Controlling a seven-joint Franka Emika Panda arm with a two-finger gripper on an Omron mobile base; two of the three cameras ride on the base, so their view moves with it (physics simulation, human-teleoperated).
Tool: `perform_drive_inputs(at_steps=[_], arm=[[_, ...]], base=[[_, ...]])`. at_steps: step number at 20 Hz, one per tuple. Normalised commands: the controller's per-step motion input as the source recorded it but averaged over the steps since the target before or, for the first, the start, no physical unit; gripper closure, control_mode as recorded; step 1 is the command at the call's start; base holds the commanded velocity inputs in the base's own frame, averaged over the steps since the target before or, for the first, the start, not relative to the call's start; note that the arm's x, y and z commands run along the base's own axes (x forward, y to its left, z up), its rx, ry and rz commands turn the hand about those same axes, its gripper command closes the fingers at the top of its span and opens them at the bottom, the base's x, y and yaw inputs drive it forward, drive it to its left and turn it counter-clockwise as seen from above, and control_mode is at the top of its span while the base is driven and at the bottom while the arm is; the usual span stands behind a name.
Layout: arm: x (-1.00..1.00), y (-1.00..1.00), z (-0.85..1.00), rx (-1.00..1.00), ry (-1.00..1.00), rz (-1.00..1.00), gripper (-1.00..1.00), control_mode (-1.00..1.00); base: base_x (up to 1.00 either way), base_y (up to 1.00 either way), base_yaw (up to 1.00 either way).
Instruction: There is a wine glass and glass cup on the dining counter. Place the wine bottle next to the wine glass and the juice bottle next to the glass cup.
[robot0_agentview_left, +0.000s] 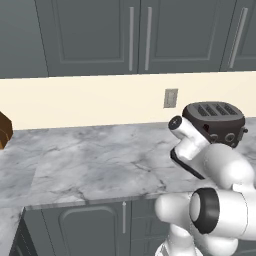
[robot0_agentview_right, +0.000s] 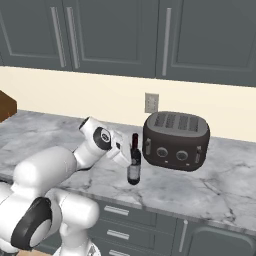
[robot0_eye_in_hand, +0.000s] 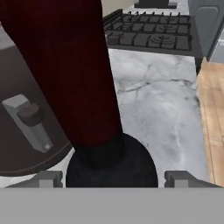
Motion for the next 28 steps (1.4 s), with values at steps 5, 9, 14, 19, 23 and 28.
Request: perform_drive_inputs(at_steps=[5, 9, 14, 19, 23, 28], arm=[[-0.26, 0.26, 0.31, 0.00, -0.02, 0.00, 1.00, -1.00], [-0.33, 0.21, 0.36, 0.00, 0.00, 0.00, 1.00, -1.00], [-0.42, 0.23, 0.28, 0.00, -0.03, 0.00, 1.00, -1.00], [-0.43, 0.30, 0.17, -0.04, -0.19, 0.00, 1.00, -1.00], [-0.38, 0.38, 0.14, -0.07, -0.21, -0.02, 1.00, -1.00], [-0.29, 0.32, 0.21, -0.01, -0.09, -0.03, 1.00, -1.00]], base=[[0.00, 0.00, 0.00], [0.00, 0.00, 0.00], [0.00, 0.00, 0.00], [0.00, 0.00, 0.00], [0.00, 0.00, 0.00], [0.00, 0.00, 0.00]])
